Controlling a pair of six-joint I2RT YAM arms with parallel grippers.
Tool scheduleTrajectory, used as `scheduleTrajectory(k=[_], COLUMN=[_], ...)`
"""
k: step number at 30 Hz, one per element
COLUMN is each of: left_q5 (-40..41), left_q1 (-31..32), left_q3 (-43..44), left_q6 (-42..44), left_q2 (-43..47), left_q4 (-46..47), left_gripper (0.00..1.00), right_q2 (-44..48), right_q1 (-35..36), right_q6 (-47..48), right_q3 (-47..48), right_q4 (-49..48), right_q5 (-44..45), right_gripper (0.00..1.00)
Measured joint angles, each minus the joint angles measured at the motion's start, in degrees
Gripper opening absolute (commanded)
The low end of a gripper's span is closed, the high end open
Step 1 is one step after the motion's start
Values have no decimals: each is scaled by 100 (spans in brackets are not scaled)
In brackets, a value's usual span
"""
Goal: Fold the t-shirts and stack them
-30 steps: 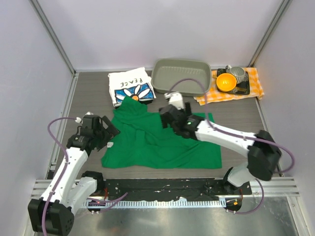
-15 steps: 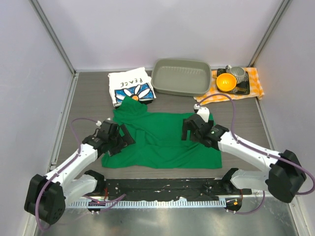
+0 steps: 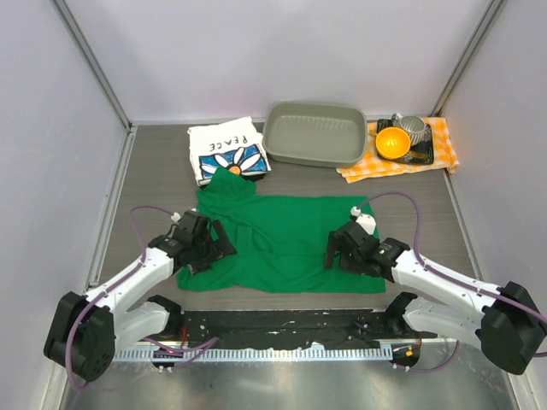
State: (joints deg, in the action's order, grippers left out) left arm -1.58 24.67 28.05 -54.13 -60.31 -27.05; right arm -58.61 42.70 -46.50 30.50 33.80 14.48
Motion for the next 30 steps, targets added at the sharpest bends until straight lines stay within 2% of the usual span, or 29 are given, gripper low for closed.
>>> scheduleTrajectory(k=[6, 13, 19, 25, 30], left_q5=[214, 721, 1235, 1683, 2011], left_q1=[133, 264, 323, 466, 485], left_q3=[-22, -66, -251, -245, 203], left_q6=[-11, -483, -1036, -1478, -1606], left_q2=[122, 396, 1051, 1325, 1860], left_q4=[-155, -671, -1436, -2138, -2702], left_gripper=[100, 100, 100, 100, 100], right_q2=[173, 179, 177, 160, 162], right_q1=[7, 26, 33, 33, 33], right_q6=[-190, -424, -643, -782, -756], right_q3=[-297, -378, -378, -378, -238], right_q4=[66, 140, 243, 358, 654], right_q5=[-70, 81, 299, 457, 627], right_gripper=[100, 100, 100, 100, 100])
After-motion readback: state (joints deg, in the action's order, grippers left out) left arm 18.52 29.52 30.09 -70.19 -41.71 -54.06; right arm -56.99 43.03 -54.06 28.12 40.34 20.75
